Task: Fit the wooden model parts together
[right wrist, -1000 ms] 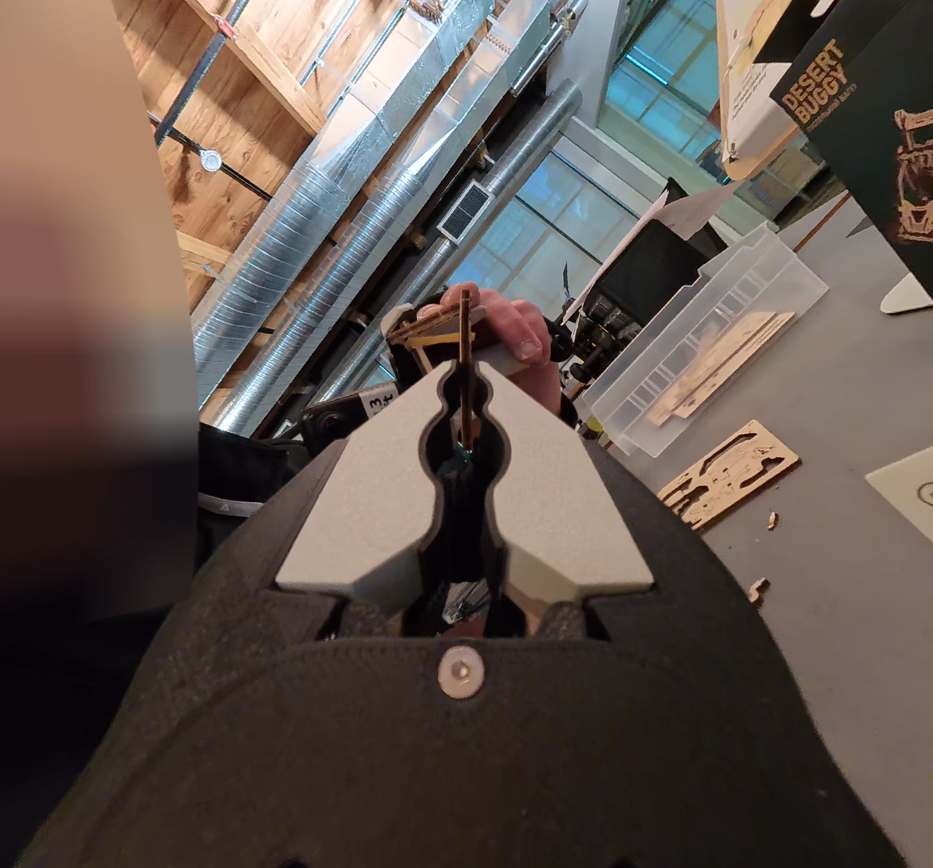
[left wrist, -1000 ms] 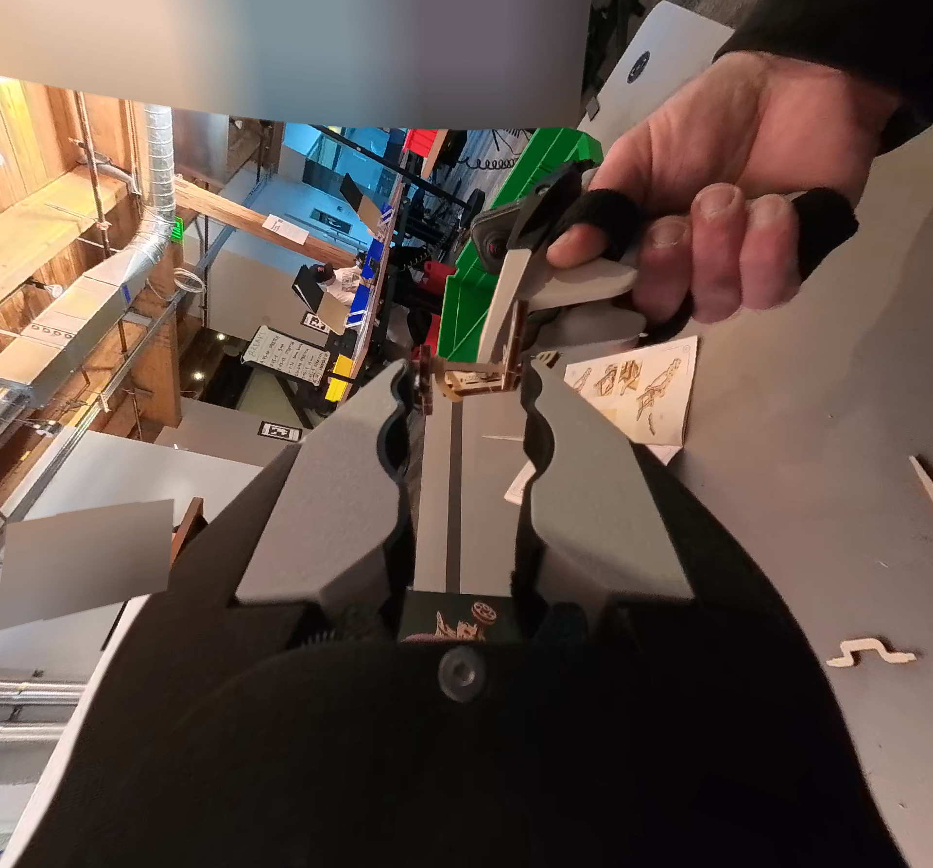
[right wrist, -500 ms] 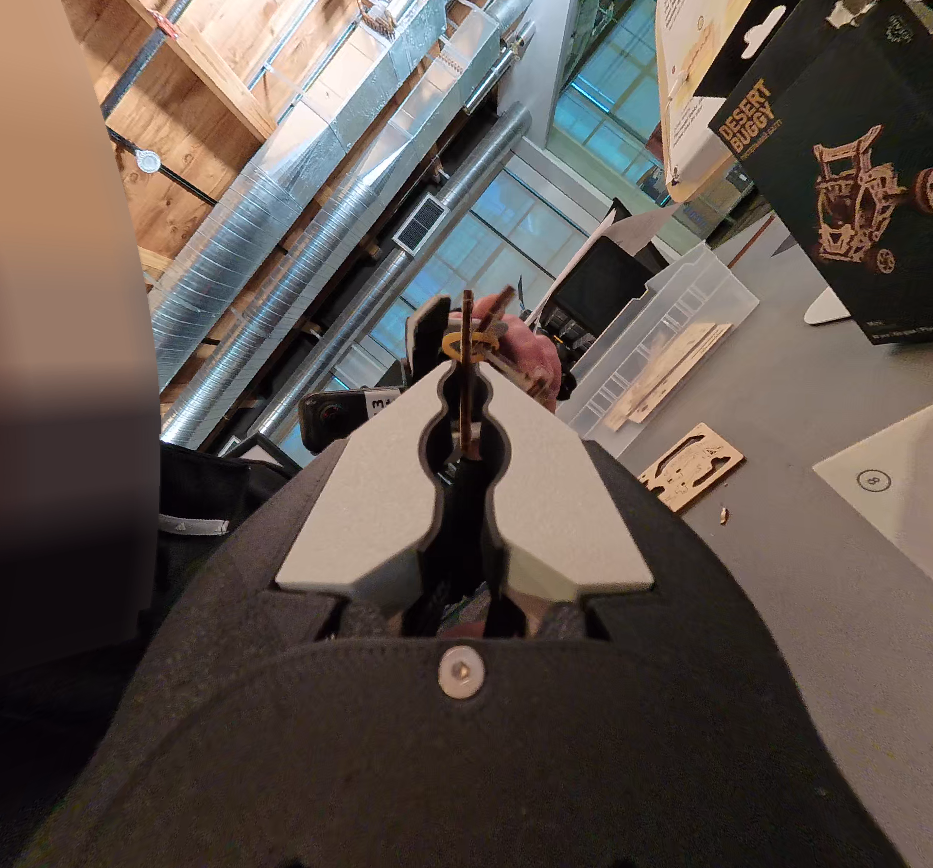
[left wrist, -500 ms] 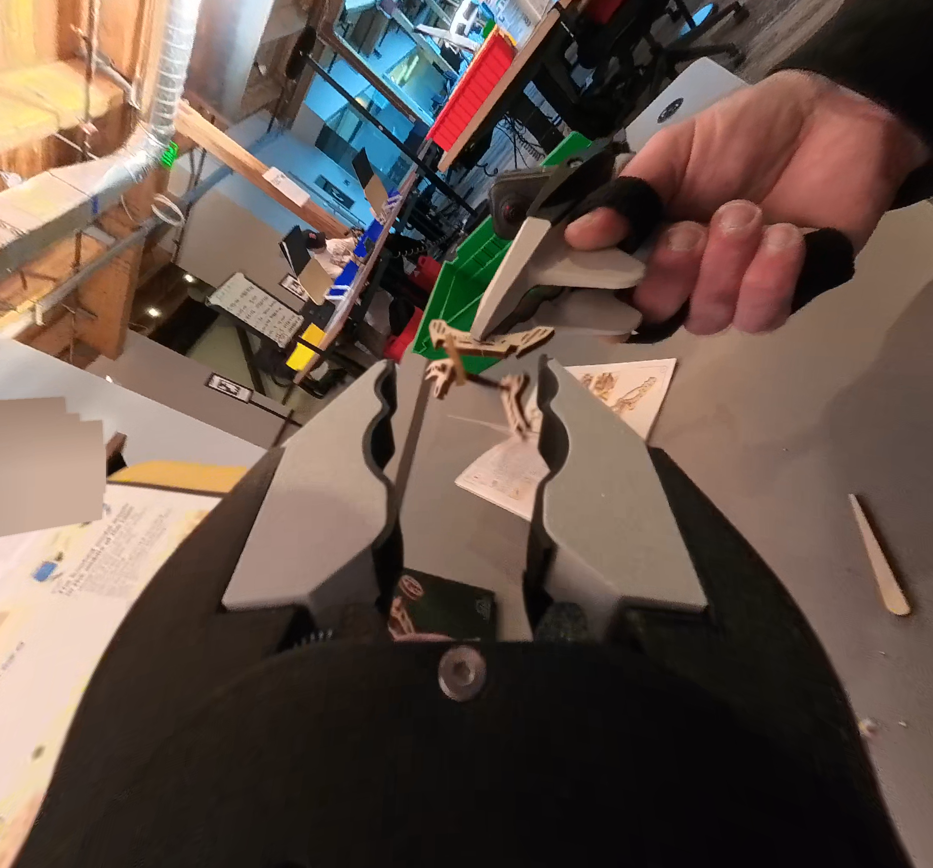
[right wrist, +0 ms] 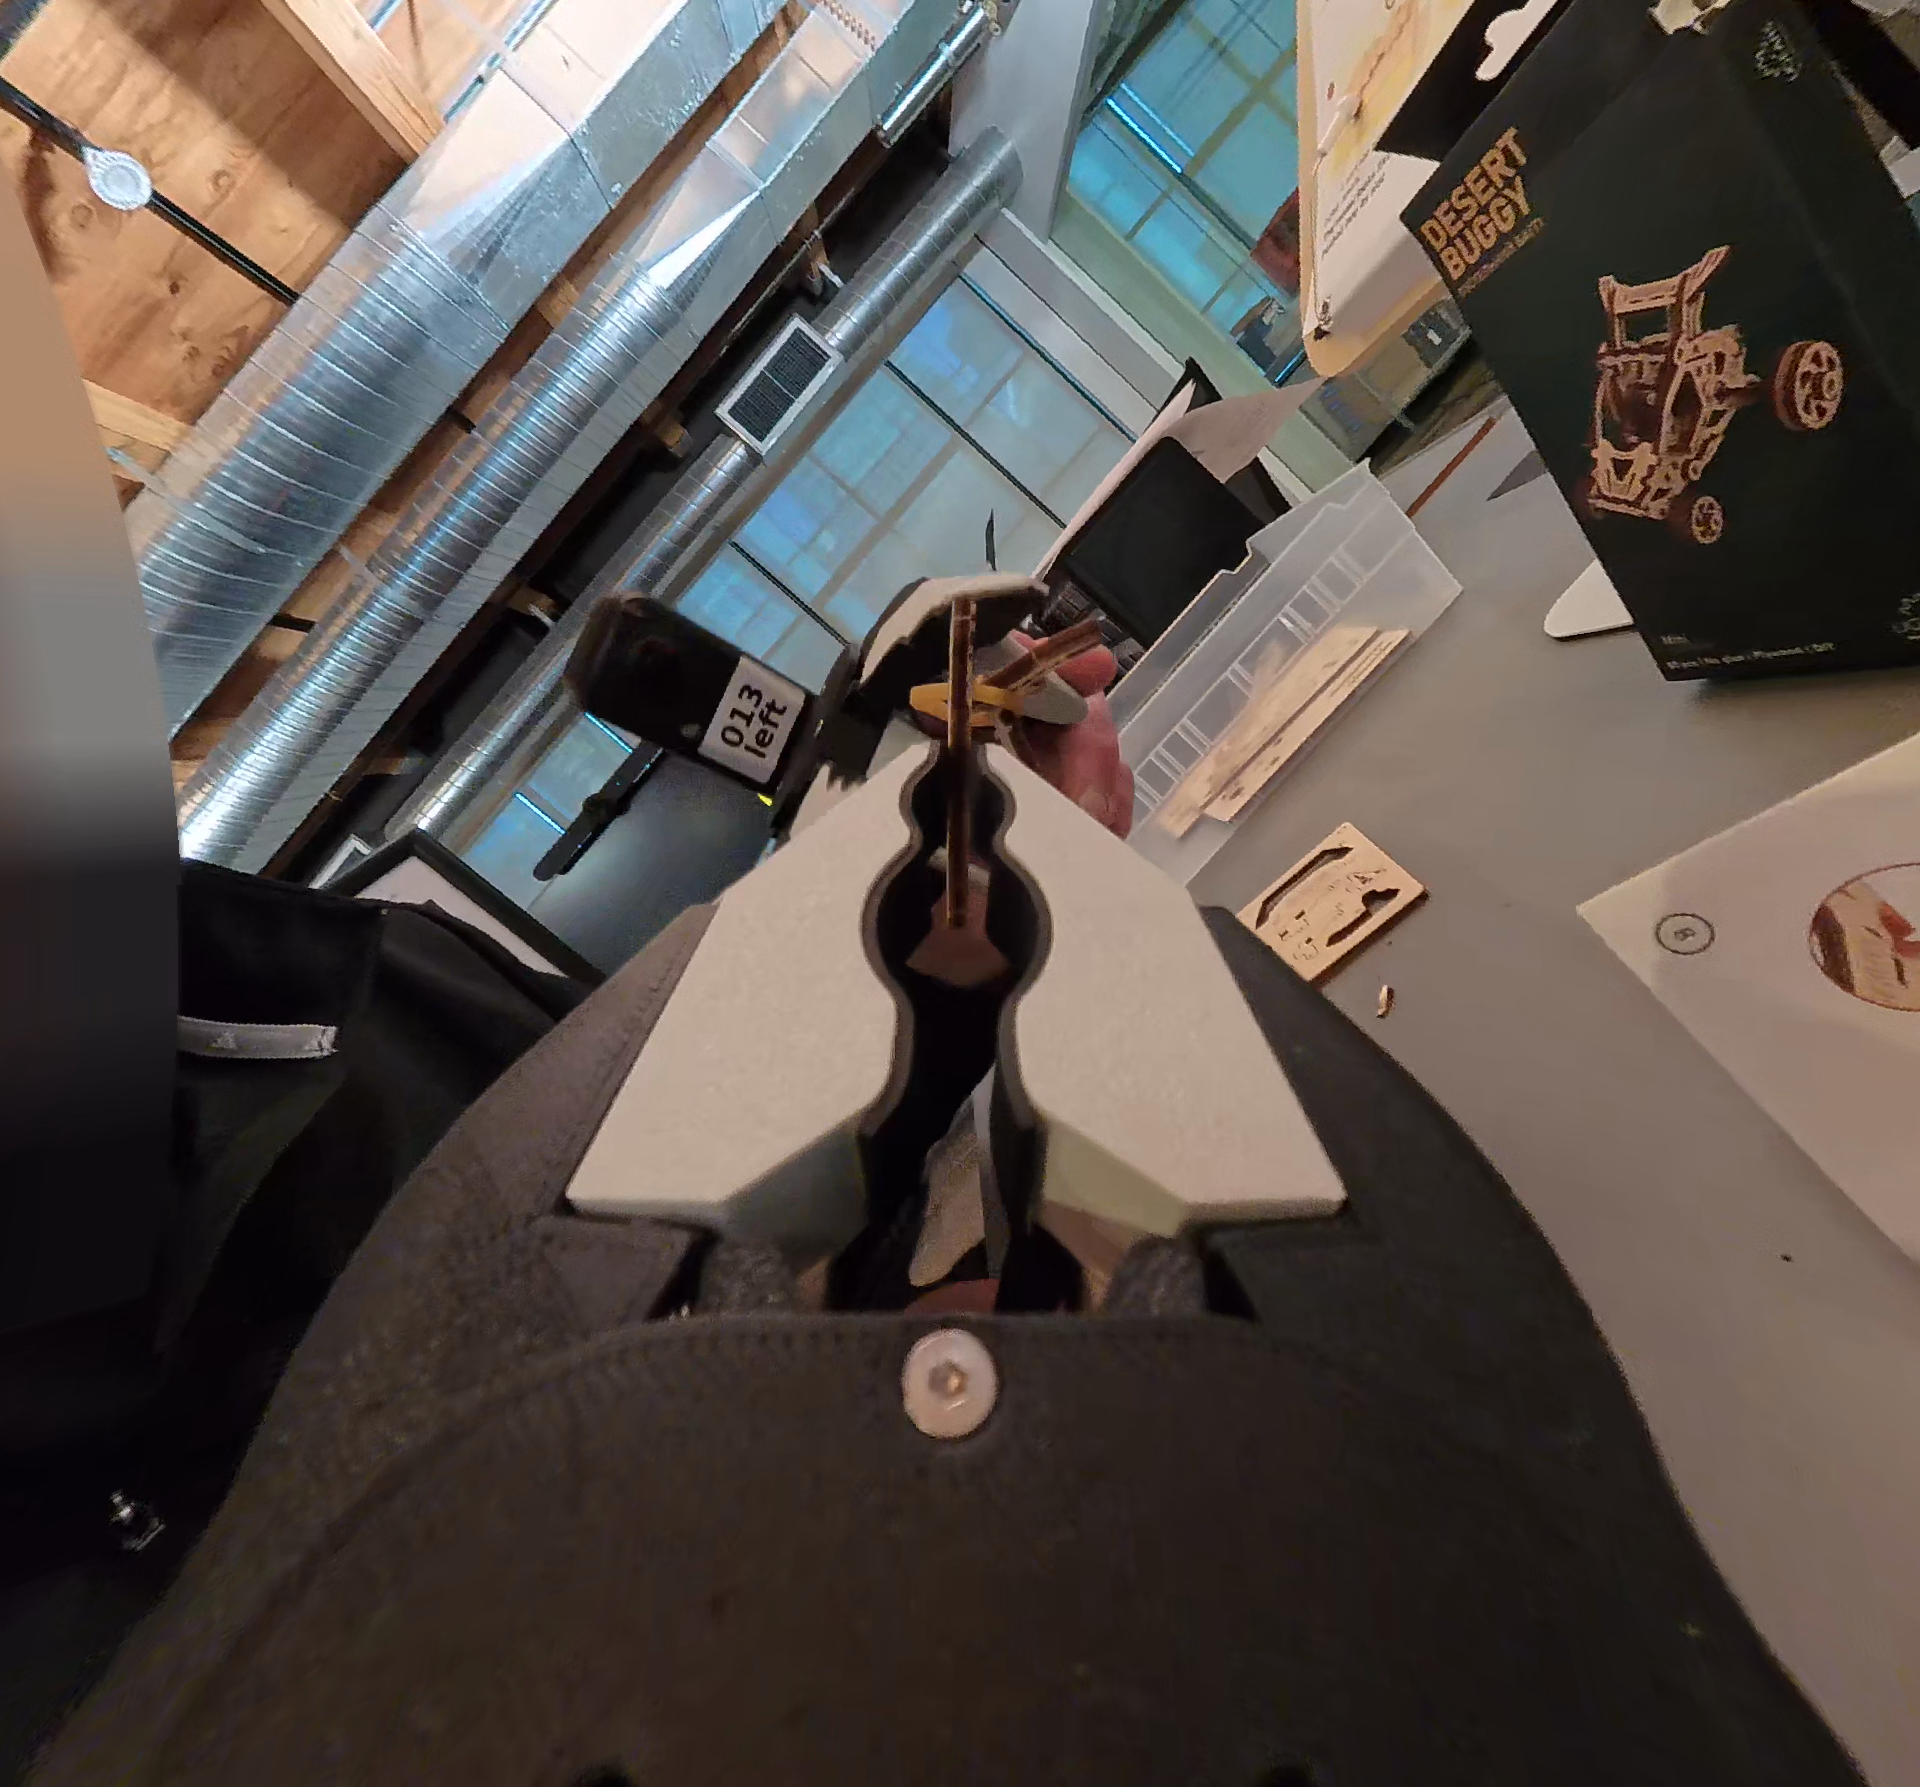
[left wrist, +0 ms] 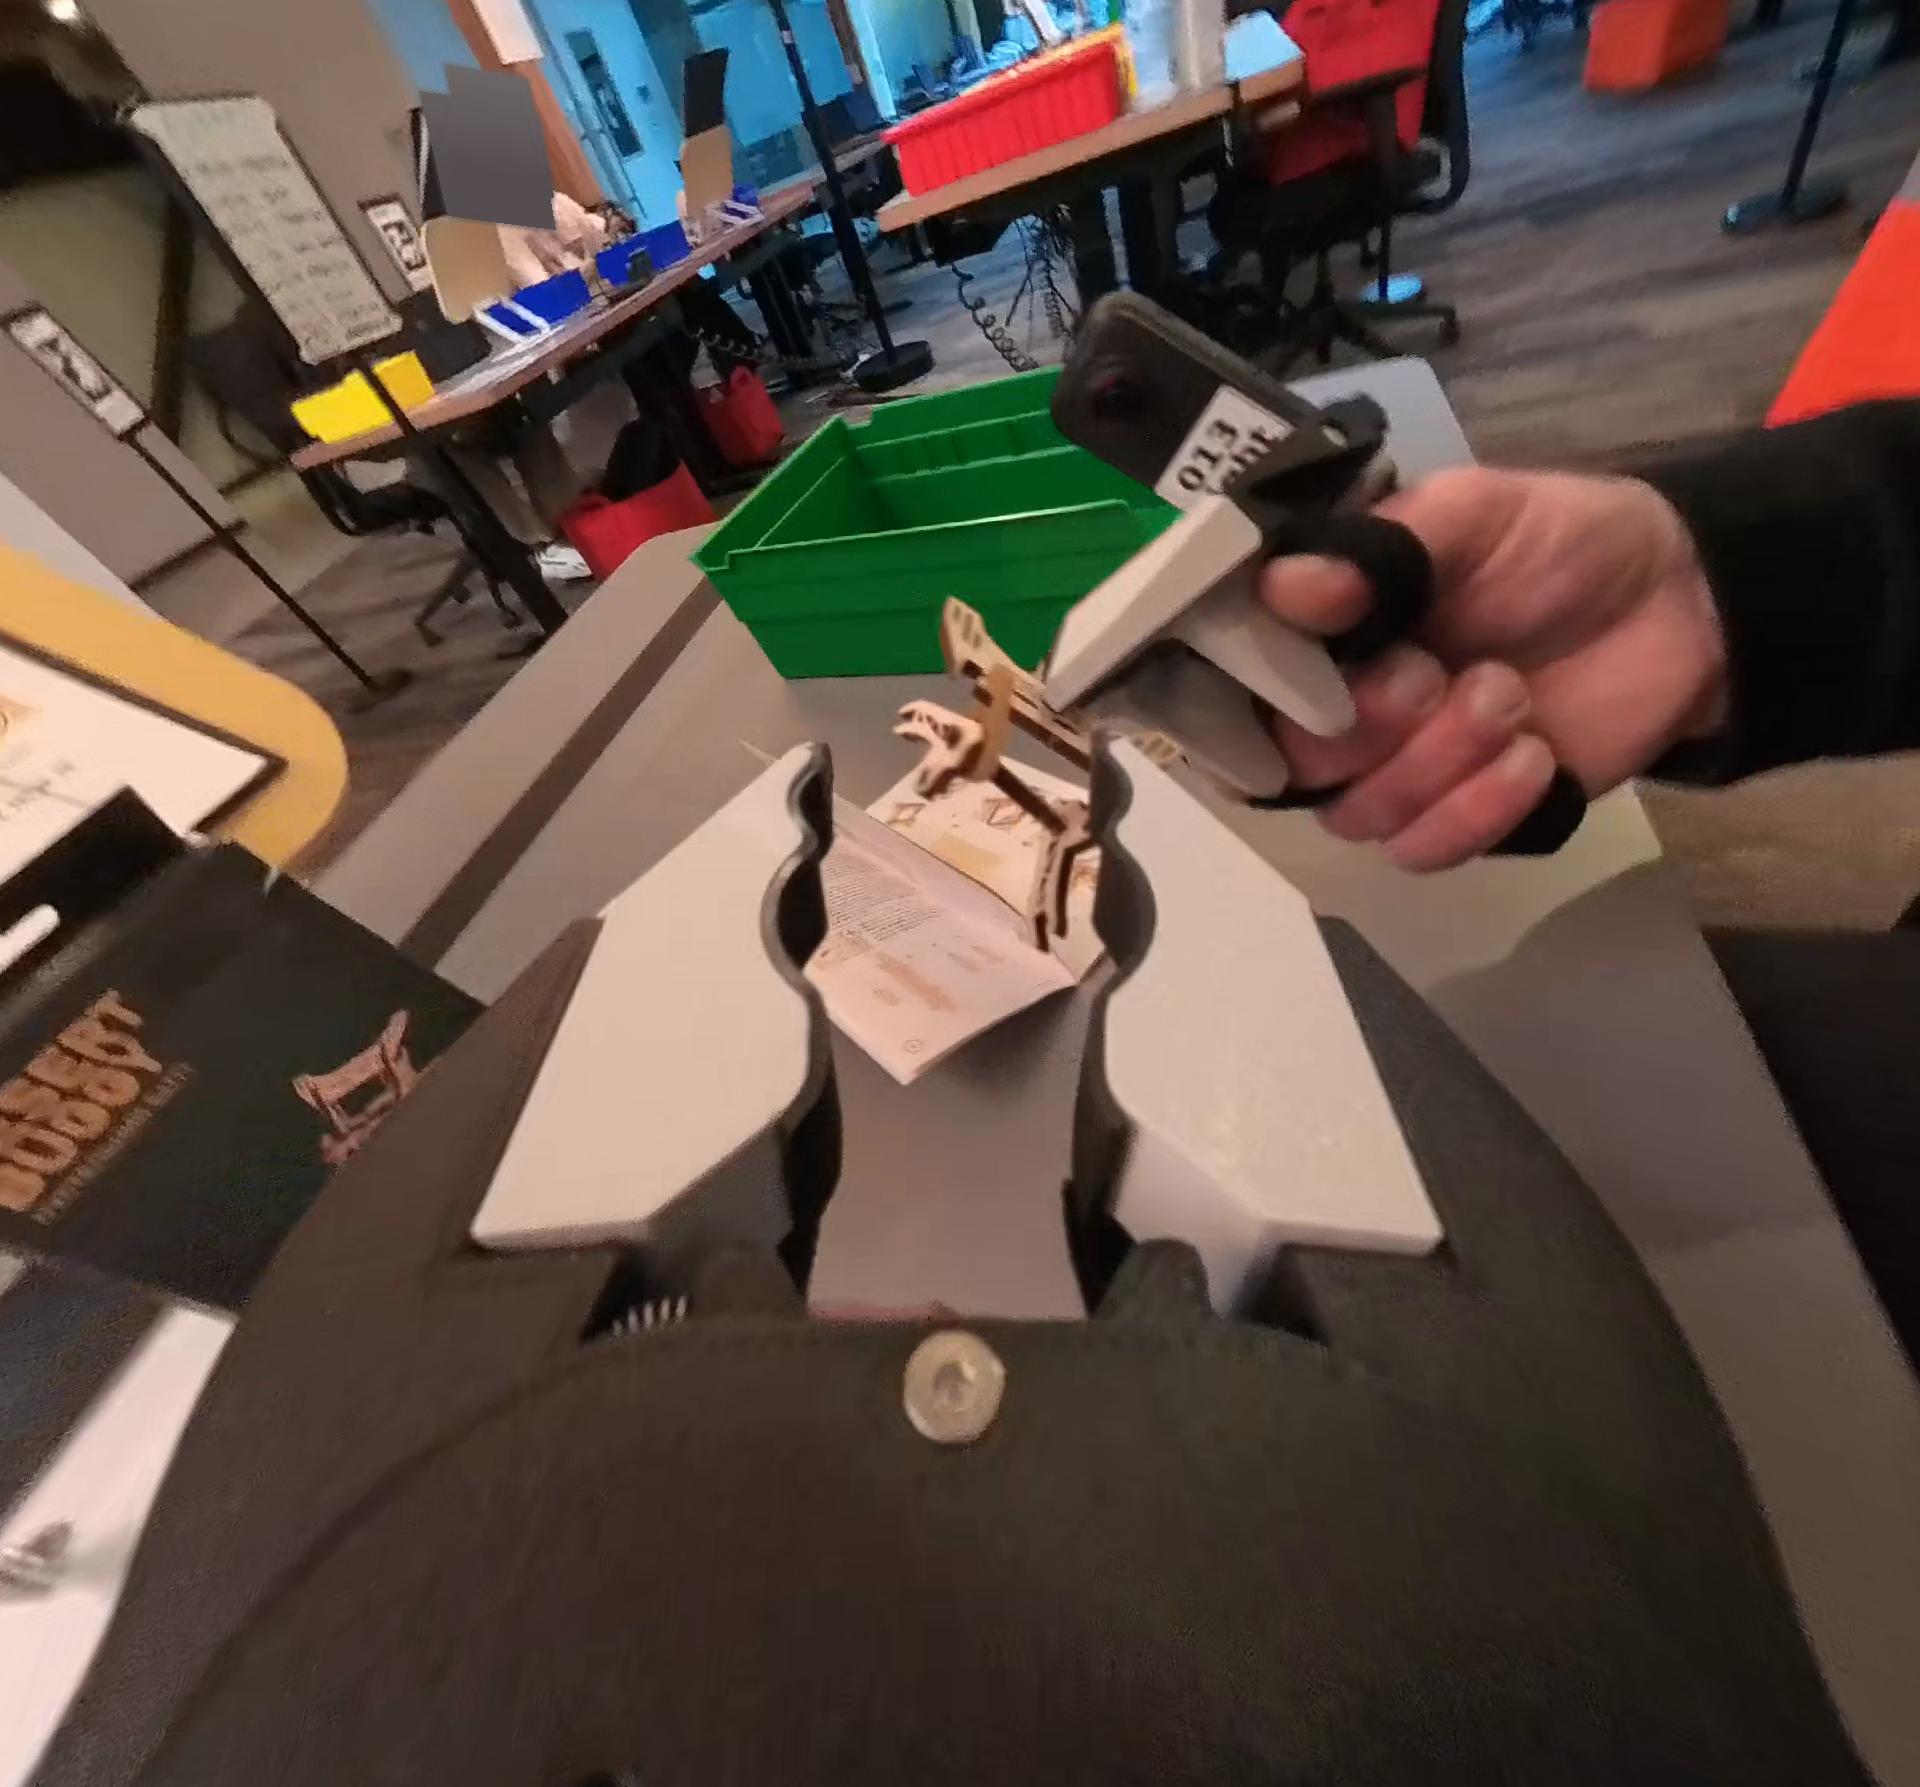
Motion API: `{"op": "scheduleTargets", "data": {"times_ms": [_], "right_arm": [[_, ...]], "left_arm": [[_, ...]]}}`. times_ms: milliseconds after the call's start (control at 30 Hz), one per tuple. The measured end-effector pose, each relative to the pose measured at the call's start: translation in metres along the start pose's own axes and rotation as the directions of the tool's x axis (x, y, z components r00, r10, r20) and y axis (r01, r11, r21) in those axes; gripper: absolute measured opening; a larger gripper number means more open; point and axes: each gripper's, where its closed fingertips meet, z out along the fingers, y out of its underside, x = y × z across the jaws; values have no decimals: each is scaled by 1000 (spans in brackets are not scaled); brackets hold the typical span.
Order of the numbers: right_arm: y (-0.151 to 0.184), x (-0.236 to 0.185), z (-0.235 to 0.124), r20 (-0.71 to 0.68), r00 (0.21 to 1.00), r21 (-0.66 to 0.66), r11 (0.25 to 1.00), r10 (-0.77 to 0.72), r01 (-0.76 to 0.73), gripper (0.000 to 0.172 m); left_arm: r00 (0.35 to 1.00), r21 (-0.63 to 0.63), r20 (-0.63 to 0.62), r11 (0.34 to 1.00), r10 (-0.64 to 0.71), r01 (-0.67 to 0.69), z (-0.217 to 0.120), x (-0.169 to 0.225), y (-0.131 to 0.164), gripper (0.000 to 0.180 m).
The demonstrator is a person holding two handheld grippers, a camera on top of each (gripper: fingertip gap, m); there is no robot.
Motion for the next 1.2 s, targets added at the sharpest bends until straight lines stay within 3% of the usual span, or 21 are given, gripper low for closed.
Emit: {"op": "scheduleTargets", "data": {"times_ms": [333, 567, 667, 933, 1100, 1200], "right_arm": [[6, 9, -3, -30, 999, -16, 1000, -16, 16, 1], [9, 11, -3, -25, 1000, -24, 1000, -11, 11, 1], [9, 11, -4, -26, 1000, -22, 1000, -10, 10, 1], [8, 13, -6, -33, 999, -15, 1000, -10, 9, 1], [10, 12, -6, -41, 998, -38, 998, -43, 41, 1], [14, 13, -7, -49, 997, -62, 996, -66, 63, 0]], "left_arm": [[955, -8, -87, 959, -283, 283, 8, 5, 12, 28], [936, 32, -135, 942, -326, 333, 8, 2, 11, 8], [933, 35, -144, 941, -329, 337, 8, 2, 11, 10], [900, -44, -215, 924, -380, 379, 6, 10, 19, 50], [829, -71, -289, 874, -479, 481, -2, 5, 19, 52], [813, -106, -326, 874, -482, 475, -4, 5, 16, 44]]}}
